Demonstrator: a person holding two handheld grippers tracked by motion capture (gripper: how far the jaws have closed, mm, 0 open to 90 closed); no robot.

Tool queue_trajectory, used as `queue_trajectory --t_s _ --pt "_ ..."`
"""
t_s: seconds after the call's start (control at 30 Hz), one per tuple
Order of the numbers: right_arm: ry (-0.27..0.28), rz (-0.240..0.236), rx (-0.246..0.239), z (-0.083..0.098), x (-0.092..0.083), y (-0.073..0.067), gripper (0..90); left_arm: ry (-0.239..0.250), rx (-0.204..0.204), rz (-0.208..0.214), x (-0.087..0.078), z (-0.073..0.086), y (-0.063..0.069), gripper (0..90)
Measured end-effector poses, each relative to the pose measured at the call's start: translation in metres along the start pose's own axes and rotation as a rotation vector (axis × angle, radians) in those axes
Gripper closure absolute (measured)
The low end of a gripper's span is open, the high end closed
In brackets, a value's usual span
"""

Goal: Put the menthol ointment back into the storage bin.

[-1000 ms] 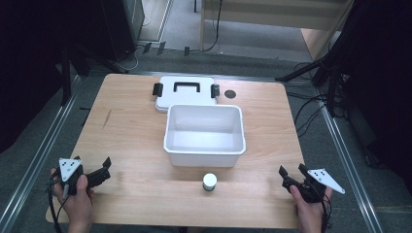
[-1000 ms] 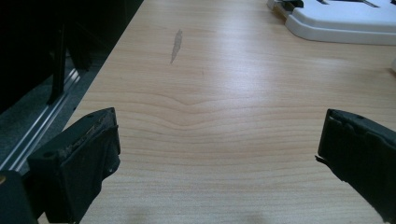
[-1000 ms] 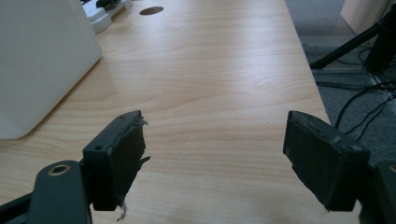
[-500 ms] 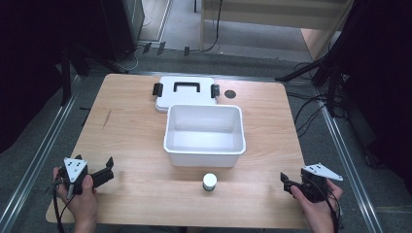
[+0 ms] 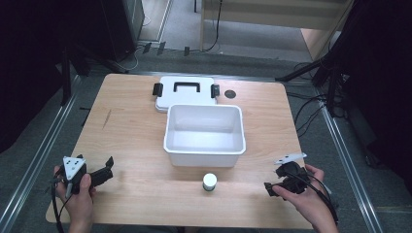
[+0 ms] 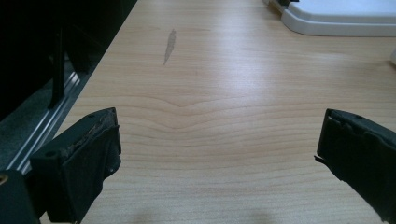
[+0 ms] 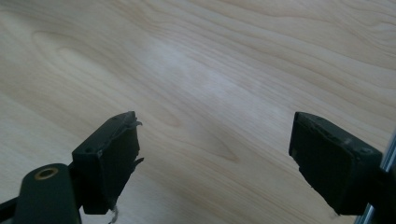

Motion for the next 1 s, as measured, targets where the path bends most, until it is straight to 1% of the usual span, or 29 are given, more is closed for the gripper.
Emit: queue_trajectory --t_s 0.07,0.13,0.27,0.37,0.43,0.5,0.57,0.6,0.7,0.77,0.87,1.0 --pt "-0.035 -0.019 -0.019 -0.006 0.003 -0.006 16.5 -0.002 -0.007 -0.009 0.000 0.000 -0.001 0.1" --pt "-0.063 -0.027 -0.034 -0.013 0.005 -0.013 16.7 -0.001 -0.005 -0.012 0.000 0.000 -0.001 0.1" --pt "-0.111 -0.033 -0.072 -0.025 0.009 -0.029 19.3 -0.007 0.031 -0.019 0.001 0.000 0.003 0.1" --pt "-0.143 -0.052 -0.113 -0.033 0.011 -0.042 20.8 -0.017 0.051 -0.018 0.001 0.000 0.005 0.1" --pt "-0.165 -0.076 -0.127 -0.039 0.011 -0.050 24.3 -0.019 0.060 -0.021 0.002 0.000 0.006 0.1" --pt "-0.178 -0.088 -0.157 -0.044 0.012 -0.057 24.9 -0.016 0.070 -0.027 0.002 0.000 0.007 0.1" --pt "-0.198 -0.114 -0.202 -0.050 0.014 -0.068 27.5 -0.019 0.079 -0.027 0.002 0.000 0.008 0.1" --pt "-0.198 -0.114 -0.202 -0.050 0.014 -0.068 27.5 -0.021 0.086 -0.027 0.002 0.000 0.009 0.1" --pt "-0.209 -0.143 -0.240 -0.057 0.016 -0.079 30.6 -0.018 0.093 -0.028 0.002 0.000 0.009 0.1" --pt "-0.212 -0.162 -0.267 -0.063 0.016 -0.087 34.0 -0.019 0.090 -0.028 0.002 0.000 0.009 0.1" --pt "-0.224 -0.191 -0.282 -0.069 0.018 -0.097 37.6 -0.021 0.090 -0.025 0.002 0.000 0.009 0.1" --pt "-0.234 -0.226 -0.322 -0.078 0.021 -0.112 41.6 -0.020 0.094 -0.026 0.002 0.000 0.009 0.1"
Point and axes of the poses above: each handheld gripper's, and its own axes: x roughly forward along the jaws, z roughly out of its underside, y roughly to its right, the point moved 1 cm from there along x, roughly forward along the jaws, and after that the axes turned 12 degrees about y, right-handed, at the moved point
